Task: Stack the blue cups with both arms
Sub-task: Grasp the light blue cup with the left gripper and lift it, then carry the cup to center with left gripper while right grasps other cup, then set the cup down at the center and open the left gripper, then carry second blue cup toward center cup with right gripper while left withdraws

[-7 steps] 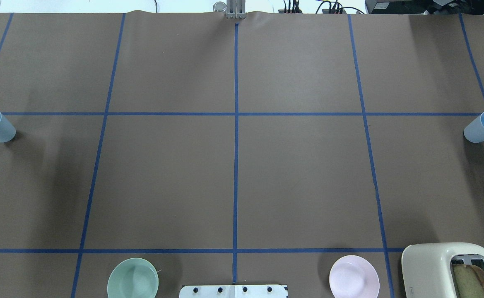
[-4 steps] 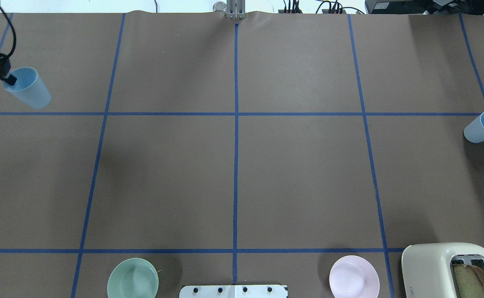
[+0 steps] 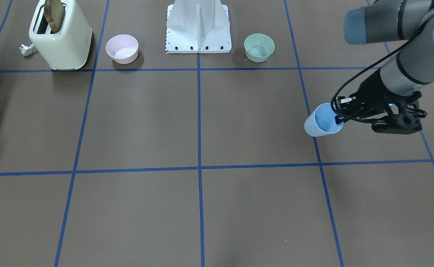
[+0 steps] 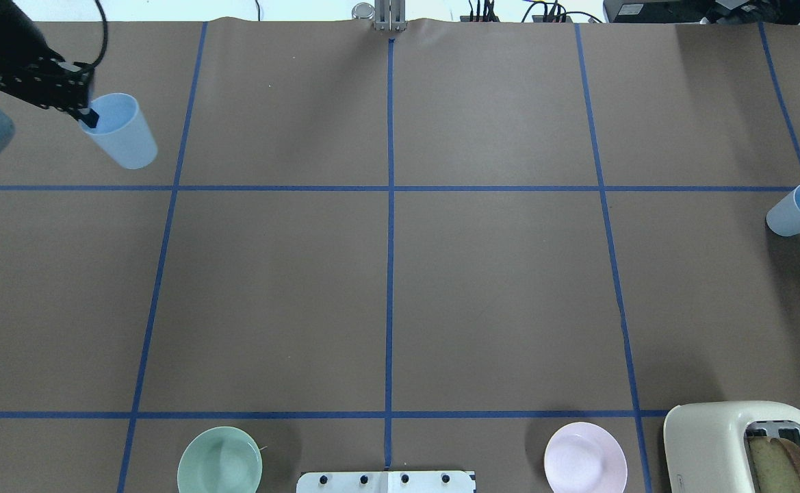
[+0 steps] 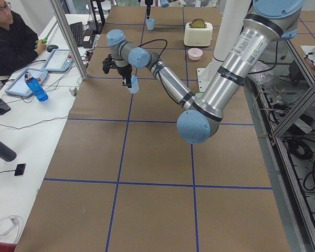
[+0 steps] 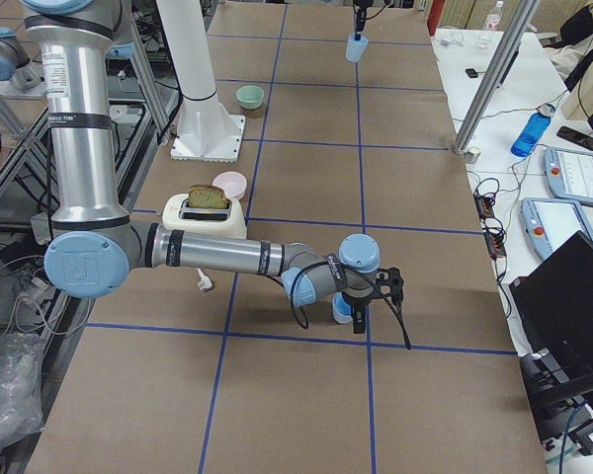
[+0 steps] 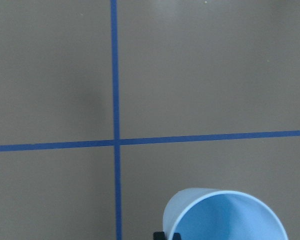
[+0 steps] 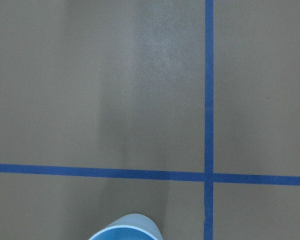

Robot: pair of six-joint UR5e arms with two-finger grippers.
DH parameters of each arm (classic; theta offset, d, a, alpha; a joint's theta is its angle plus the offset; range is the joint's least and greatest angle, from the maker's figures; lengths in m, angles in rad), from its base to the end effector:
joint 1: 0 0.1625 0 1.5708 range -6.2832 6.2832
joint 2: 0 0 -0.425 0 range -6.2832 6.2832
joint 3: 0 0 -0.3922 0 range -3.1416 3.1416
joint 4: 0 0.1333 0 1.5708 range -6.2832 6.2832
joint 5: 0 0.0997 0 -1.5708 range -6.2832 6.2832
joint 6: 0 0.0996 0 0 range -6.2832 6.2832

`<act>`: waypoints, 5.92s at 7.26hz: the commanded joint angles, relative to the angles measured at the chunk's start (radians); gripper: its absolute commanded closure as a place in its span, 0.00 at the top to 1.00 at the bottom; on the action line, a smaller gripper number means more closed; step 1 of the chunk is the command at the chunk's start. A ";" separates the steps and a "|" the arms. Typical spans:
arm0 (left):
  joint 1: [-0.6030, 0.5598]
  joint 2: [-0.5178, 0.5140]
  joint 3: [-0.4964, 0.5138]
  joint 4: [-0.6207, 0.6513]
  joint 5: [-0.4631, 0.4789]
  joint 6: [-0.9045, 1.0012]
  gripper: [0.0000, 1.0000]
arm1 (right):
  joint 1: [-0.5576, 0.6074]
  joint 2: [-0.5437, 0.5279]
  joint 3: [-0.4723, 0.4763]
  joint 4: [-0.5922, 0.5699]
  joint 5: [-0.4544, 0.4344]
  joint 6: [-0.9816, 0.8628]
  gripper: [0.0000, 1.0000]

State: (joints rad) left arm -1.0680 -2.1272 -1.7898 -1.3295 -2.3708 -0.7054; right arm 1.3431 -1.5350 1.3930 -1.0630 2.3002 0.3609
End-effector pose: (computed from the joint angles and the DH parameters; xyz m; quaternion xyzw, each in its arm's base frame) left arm 0.2473 -0.5781 0.2578 -0.0133 0.4472 0.0124 0.8943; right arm -0.0529 -0.5247 0.6764 0.0609 -0.3849 -0.0036 0.9209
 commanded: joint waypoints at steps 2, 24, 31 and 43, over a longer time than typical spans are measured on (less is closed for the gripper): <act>0.060 -0.045 -0.011 0.000 0.030 -0.098 0.00 | -0.013 -0.045 -0.003 -0.002 -0.001 -0.051 0.99; 0.500 -0.223 0.282 -0.407 0.354 -0.520 0.00 | 0.050 0.472 -0.031 -0.509 0.067 -0.031 0.00; 0.435 -0.171 0.212 -0.479 0.342 -0.503 0.98 | 0.007 0.570 -0.020 -0.512 0.079 0.162 0.00; -0.115 0.130 0.201 -0.481 -0.047 0.168 0.98 | -0.527 0.608 0.386 -0.515 -0.214 0.921 0.00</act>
State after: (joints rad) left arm -1.1621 -2.0191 -1.5922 -1.8085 -2.4125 -0.5696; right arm 0.8760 -0.9282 1.7595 -1.5784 2.1264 1.2395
